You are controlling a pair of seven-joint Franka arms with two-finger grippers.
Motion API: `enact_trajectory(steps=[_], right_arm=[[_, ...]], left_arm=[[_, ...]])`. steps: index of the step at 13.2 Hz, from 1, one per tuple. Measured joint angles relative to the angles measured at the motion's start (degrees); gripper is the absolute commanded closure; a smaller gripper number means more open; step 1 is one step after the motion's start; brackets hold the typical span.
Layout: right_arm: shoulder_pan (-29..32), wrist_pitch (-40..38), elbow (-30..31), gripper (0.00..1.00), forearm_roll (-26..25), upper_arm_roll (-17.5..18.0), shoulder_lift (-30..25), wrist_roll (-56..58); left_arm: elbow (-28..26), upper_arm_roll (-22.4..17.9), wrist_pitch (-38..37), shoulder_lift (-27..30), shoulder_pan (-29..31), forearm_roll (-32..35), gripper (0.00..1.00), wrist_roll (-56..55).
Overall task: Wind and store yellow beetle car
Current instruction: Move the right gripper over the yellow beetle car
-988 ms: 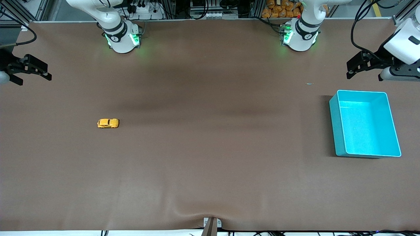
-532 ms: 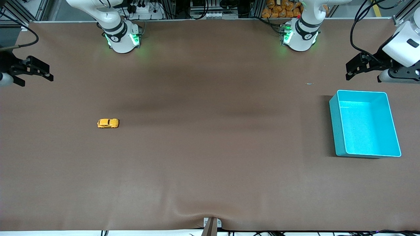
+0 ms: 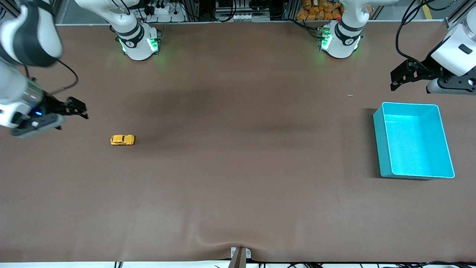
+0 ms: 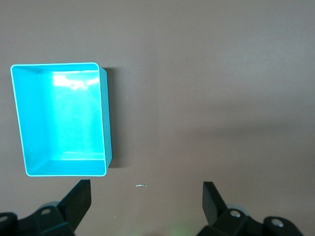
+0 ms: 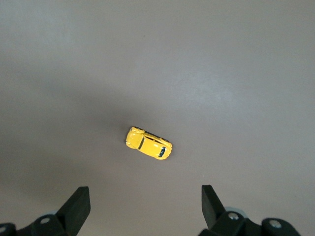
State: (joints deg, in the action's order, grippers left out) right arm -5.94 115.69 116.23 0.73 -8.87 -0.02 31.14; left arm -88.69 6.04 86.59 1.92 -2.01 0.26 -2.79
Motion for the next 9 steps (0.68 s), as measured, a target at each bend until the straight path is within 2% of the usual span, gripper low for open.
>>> enact_trajectory(steps=[2, 4, 6, 9], right_arm=[[0.0, 6.9, 5.1, 0.00, -1.5, 0.2, 0.7, 5.0], [0.0, 12.6, 8.9, 0.00, -5.2, 0.5, 1.1, 11.1], [0.0, 17.1, 10.9, 0.00, -8.8, 1.2, 2.3, 18.3], [0.1, 21.4, 12.9, 0.00, -9.6, 1.7, 5.9, 27.2]], left_arm=[[-0.1, 0.0, 0.0, -0.2, 0.1, 0.0, 0.00, 0.0], [-0.1, -0.1, 0.0, -0.5, 0.1, 0.0, 0.00, 0.0], [-0.2, -0.1, 0.0, -0.8, 0.2, 0.0, 0.00, 0.0], [-0.2, -0.1, 0.0, -0.8, 0.2, 0.0, 0.00, 0.0]])
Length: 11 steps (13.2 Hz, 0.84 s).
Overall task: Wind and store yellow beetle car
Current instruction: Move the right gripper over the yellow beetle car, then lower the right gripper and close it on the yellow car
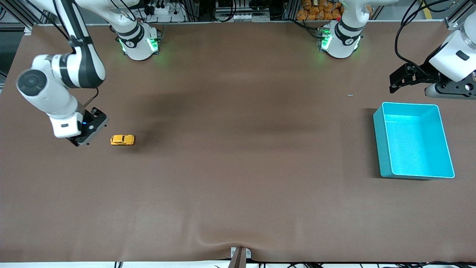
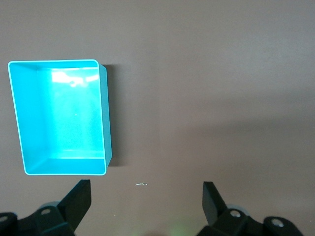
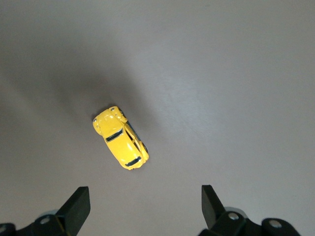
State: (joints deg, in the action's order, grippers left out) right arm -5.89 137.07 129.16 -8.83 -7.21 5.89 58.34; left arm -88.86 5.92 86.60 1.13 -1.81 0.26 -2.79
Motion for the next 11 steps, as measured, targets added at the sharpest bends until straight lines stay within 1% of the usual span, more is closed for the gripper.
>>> enact_trajectory(steps=[2, 4, 5, 6, 7, 9, 11], right_arm=[[0.0, 4.6, 1.1, 0.00, -0.1, 0.1, 2.9, 7.9], [0.1, 7.6, 1.7, 0.10, -0.2, 0.1, 5.4, 15.4], [0.1, 8.3, 1.8, 0.11, -0.2, 0.1, 6.6, 18.2], [0.1, 8.8, 1.9, 0.11, -0.2, 0.1, 7.5, 20.2], [0.1, 9.1, 1.9, 0.13, -0.2, 0.1, 8.3, 21.4], [0.1, 9.3, 1.9, 0.20, -0.2, 0.2, 9.6, 23.4], [0.1, 9.7, 1.9, 0.21, -0.2, 0.4, 10.7, 24.4]], left_arm=[[0.0, 0.0, 0.0, 0.0, 0.0, 0.0, 0.00, 0.0], [0.0, 0.0, 0.0, 0.0, 0.0, 0.0, 0.00, 0.0], [0.0, 0.0, 0.0, 0.0, 0.0, 0.0, 0.00, 0.0], [0.0, 0.0, 0.0, 0.0, 0.0, 0.0, 0.00, 0.0], [0.0, 0.0, 0.0, 0.0, 0.0, 0.0, 0.00, 0.0], [0.0, 0.0, 0.0, 0.0, 0.0, 0.0, 0.00, 0.0], [0.0, 0.0, 0.0, 0.0, 0.0, 0.0, 0.00, 0.0]])
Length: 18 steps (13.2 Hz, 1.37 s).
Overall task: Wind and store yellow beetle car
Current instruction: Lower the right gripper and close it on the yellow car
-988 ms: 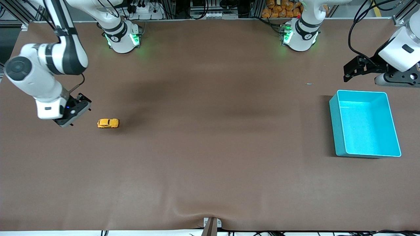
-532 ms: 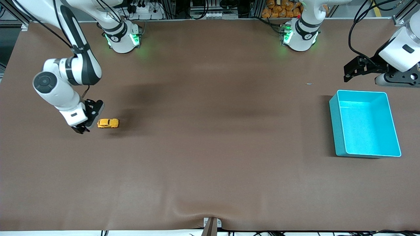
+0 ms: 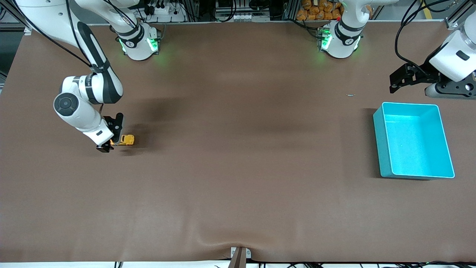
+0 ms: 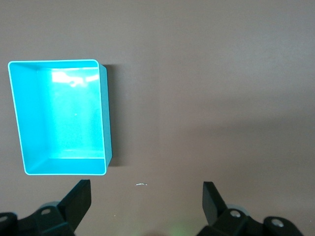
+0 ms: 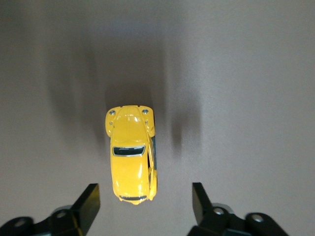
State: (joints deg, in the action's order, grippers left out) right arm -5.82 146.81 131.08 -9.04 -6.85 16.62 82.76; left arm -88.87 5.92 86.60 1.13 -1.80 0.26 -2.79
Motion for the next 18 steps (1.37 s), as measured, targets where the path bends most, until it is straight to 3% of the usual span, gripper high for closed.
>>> enact_trajectory(steps=[18], right_arm=[[0.0, 2.8, 1.7, 0.62, 0.0, 1.0, 2.1, 0.1]], left_arm=[[0.1, 0.1, 0.0, 0.0, 0.1, -1.4, 0.00, 0.0]])
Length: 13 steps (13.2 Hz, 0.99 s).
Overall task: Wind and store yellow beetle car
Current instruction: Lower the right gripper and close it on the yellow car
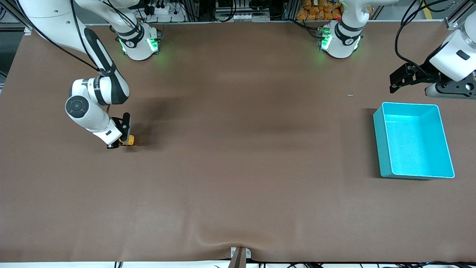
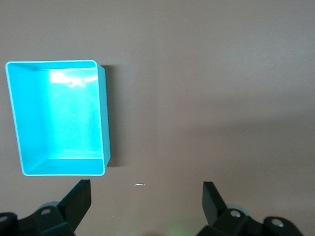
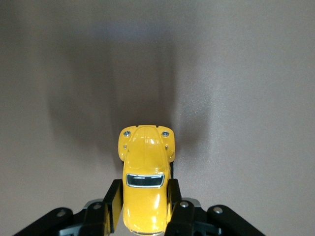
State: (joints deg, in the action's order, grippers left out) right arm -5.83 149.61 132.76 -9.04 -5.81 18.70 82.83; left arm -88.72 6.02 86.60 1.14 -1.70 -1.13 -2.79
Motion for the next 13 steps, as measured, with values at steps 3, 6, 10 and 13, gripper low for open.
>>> enact_trajectory(steps=[3, 6, 10, 13], right_arm=[[0.0, 0.0, 0.0, 0.65, 0.0, 0.0, -0.1, 0.0], [0.0, 0.0, 0.0, 0.65, 0.0, 0.0, -0.1, 0.0], [0.1, 0.0, 0.0, 0.65, 0.0, 0.0, -0.1, 0.0], [0.4, 0.0, 0.0, 0.64, 0.0, 0.0, 0.0, 0.0]], left_arm=[[0.0, -0.2, 0.0, 0.0, 0.0, -1.4, 0.00, 0.0], [0.0, -0.3, 0.0, 0.0, 0.0, -1.4, 0.00, 0.0], [0.0, -0.4, 0.0, -0.1, 0.1, -1.4, 0.00, 0.0], [0.1, -0.5, 0.0, -0.1, 0.1, -0.1, 0.00, 0.0]])
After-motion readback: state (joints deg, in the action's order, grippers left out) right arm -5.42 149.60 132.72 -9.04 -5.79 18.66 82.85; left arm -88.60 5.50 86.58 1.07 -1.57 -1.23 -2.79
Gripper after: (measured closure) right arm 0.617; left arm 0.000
